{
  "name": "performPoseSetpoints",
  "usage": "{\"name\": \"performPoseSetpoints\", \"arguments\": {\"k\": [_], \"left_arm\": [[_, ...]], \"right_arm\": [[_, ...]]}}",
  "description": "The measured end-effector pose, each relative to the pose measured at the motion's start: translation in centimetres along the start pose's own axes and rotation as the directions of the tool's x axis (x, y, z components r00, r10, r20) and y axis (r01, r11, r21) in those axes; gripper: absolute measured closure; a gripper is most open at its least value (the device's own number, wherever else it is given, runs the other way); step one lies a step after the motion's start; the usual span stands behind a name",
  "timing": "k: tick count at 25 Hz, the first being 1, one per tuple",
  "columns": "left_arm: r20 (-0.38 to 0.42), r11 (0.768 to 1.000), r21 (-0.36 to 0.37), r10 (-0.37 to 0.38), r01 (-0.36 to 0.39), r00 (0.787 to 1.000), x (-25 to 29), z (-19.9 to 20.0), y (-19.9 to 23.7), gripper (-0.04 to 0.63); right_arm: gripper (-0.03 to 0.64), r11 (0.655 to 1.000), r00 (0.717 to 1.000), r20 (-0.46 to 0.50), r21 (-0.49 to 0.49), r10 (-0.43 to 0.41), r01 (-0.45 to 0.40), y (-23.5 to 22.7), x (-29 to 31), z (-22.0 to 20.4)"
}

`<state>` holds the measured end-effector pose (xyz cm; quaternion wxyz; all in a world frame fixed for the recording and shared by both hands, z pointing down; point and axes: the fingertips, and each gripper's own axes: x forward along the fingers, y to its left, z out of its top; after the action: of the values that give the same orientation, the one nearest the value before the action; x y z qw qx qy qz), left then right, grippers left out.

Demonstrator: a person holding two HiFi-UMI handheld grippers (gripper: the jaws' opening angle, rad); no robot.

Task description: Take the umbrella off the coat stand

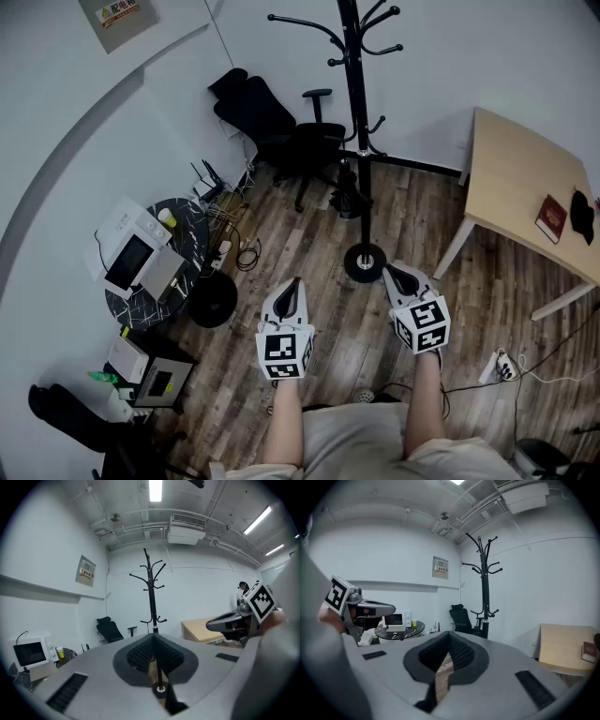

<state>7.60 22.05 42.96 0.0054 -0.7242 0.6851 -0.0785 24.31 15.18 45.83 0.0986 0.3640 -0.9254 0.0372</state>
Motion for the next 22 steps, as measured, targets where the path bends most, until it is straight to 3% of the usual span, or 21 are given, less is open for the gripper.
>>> {"name": "performPoseSetpoints", "arguments": {"k": [12,19,22], "left_arm": [[0.005,0.999,-0.011,-0.035,0.035,0.999,-1.3,-0.5,-2.6,0.574],[0.024,0.998,-0.012,-0.061,0.061,0.998,-2.3,-0.6,-3.4,0.569],[0.014,0.999,-0.002,-0.054,0.054,0.998,-2.7,-0.6,-3.1,0.512]], "right_arm": [[0.609,1.000,1.000,-0.024,-0.006,0.001,-0.001,-0.1,-1.9,-1.2],[0.604,0.999,0.998,0.068,0.032,0.008,-0.010,-0.1,-3.4,0.3],[0.560,0.997,0.994,0.096,0.037,0.058,-0.062,1.0,-3.6,0.7]]}}
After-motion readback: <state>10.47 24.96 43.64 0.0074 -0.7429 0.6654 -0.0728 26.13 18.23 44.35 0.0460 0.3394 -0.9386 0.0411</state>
